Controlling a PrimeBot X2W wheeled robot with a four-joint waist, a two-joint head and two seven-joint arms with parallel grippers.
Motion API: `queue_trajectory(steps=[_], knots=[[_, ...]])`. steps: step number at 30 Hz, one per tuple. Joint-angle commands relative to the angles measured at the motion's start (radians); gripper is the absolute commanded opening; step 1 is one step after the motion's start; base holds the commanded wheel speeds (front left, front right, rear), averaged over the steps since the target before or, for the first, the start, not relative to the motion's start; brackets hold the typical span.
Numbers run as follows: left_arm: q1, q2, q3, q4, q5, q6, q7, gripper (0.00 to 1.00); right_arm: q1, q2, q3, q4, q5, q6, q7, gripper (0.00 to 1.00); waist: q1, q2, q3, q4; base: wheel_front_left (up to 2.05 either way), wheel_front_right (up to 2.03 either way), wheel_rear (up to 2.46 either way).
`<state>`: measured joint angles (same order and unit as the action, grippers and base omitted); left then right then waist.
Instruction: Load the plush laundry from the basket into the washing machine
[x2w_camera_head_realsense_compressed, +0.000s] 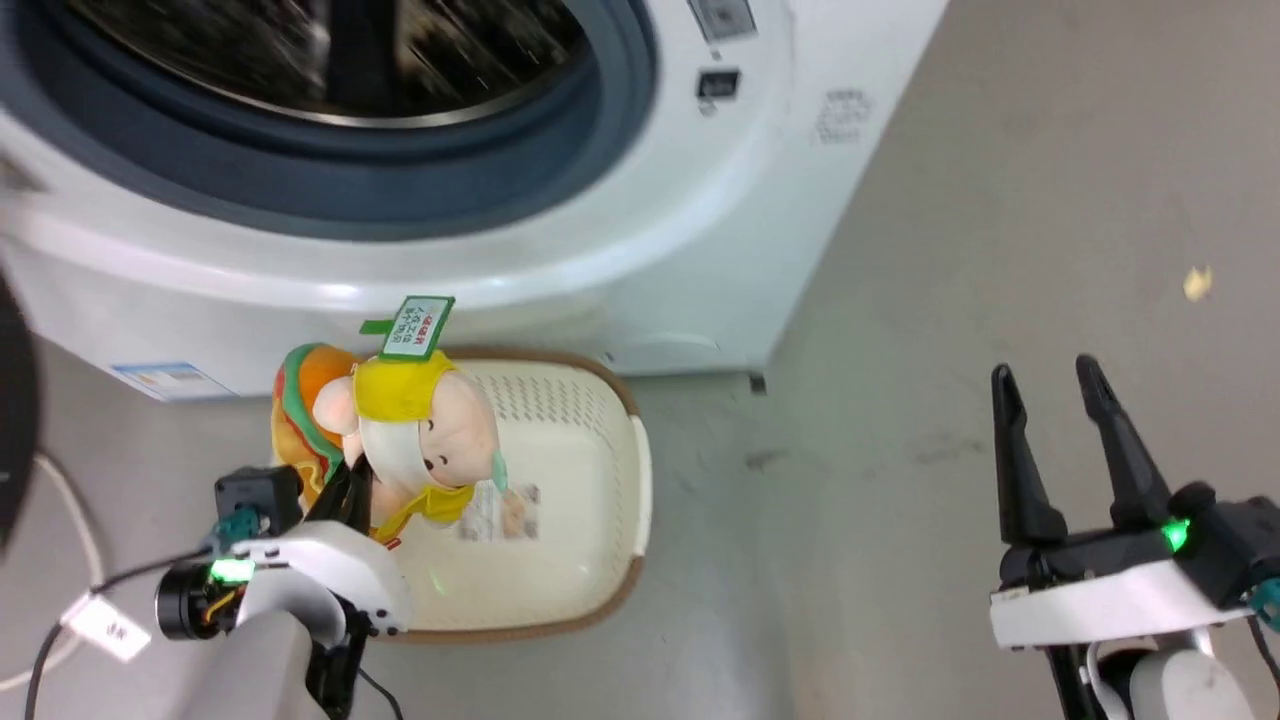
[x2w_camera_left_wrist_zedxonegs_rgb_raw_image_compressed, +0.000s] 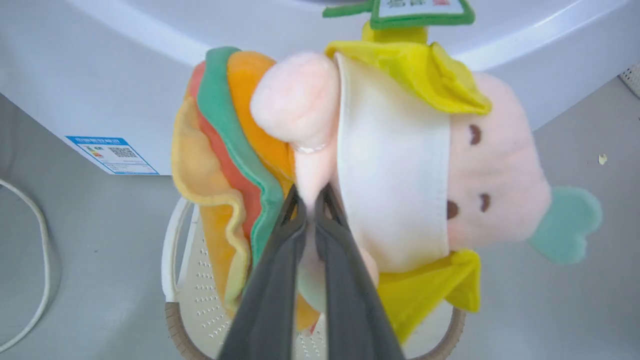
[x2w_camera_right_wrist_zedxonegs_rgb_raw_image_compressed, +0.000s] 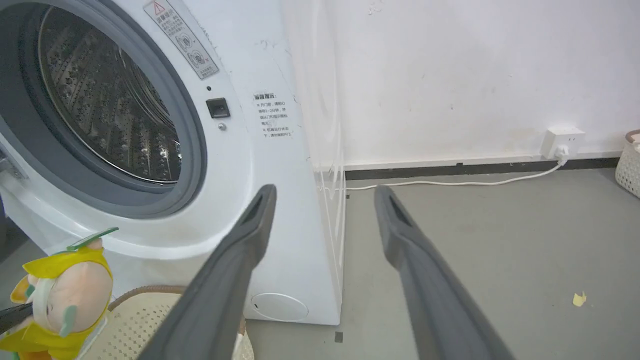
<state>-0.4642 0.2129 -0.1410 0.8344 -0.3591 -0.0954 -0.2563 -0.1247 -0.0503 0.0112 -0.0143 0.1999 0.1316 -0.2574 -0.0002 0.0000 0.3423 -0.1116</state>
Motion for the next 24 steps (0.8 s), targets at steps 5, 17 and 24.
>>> queue_trajectory(steps=[5,17,24], knots=[[0.095,-0.025,0.065,-0.227,0.024,0.009,-0.005,0.0,0.032,0.0,0.007,-0.002,-0.01,-0.001,-0.004,1.0,0.0002,0.0,-0.083,0.042,0.0,0.0,0.0],[0.056,-0.04,0.188,-0.609,0.088,0.023,-0.005,0.0,0.016,0.0,0.037,-0.026,-0.005,-0.001,-0.004,1.0,0.0002,0.0,0.017,-0.019,0.0,0.0,0.0],[-0.192,0.037,0.19,-0.585,0.096,0.02,0.078,0.0,-0.039,0.0,0.059,-0.045,0.012,-0.001,-0.004,1.0,0.0002,0.0,0.187,-0.091,0.0,0.0,0.0]])
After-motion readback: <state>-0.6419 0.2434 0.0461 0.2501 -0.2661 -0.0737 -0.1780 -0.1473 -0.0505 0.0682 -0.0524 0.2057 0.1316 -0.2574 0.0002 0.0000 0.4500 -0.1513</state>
